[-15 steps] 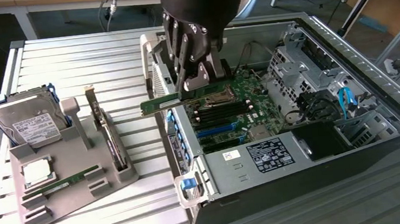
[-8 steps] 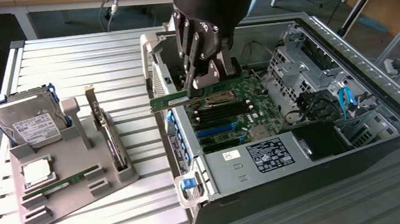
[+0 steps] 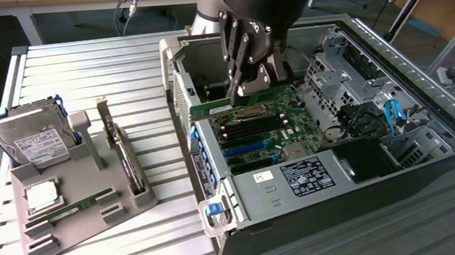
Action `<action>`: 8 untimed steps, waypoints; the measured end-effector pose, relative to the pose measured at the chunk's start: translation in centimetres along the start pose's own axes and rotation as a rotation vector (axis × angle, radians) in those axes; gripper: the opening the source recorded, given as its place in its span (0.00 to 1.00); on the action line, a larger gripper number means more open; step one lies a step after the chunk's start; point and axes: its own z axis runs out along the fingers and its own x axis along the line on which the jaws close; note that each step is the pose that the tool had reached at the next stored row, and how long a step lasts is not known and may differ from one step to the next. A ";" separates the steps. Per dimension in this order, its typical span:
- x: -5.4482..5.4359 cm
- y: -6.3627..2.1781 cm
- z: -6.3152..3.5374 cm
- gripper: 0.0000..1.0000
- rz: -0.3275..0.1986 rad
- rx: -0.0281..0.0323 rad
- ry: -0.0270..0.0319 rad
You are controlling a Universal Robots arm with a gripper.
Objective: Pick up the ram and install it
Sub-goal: 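Pick up the ram and move it above insertion slot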
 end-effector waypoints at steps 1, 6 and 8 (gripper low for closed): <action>0.0 -0.17 0.01 0.13 0.003 0.0001 0.0000; -0.1 -1.23 0.08 0.13 0.023 0.0006 -0.0002; -0.1 -1.66 0.10 0.13 0.033 0.0008 -0.0004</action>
